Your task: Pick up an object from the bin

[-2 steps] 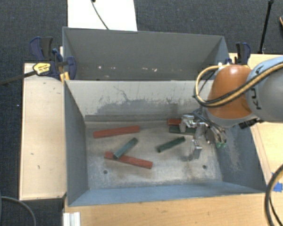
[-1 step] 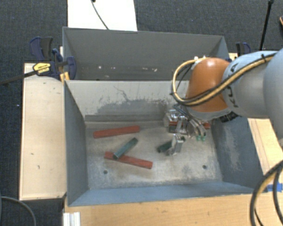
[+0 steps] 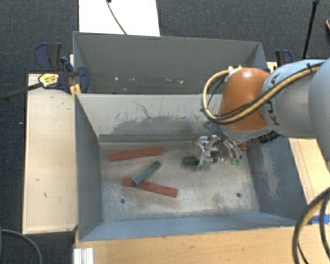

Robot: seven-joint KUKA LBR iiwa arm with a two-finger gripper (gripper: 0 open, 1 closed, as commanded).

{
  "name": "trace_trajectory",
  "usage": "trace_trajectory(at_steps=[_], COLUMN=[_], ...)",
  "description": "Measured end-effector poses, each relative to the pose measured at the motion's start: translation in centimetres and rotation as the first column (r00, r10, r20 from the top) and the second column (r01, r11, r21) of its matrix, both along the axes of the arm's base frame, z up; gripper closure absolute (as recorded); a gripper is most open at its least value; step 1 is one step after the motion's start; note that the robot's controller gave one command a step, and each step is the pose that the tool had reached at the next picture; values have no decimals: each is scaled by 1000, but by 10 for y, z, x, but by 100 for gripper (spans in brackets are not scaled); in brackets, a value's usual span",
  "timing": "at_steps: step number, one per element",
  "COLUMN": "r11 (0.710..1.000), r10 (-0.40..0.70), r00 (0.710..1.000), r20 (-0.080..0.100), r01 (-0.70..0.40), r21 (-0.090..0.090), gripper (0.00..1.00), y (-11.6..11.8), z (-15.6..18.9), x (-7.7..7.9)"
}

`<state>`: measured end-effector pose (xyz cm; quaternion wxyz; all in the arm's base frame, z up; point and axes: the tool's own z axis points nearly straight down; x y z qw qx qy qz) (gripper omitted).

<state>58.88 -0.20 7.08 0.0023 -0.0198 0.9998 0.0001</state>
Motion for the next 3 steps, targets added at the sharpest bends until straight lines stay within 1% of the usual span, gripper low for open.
trace_trajectory(at_steps=[1,2,3], r11=[1000,1000,910], r10=[2,4,414], r00=[1000,1000,910], r20=[0,0,3], r01=[-2,-4,-414], r21=[0,0,-3], gripper=[0,100,100], y=[0,0,6], z=[0,0,109], x=[0,0,-16])
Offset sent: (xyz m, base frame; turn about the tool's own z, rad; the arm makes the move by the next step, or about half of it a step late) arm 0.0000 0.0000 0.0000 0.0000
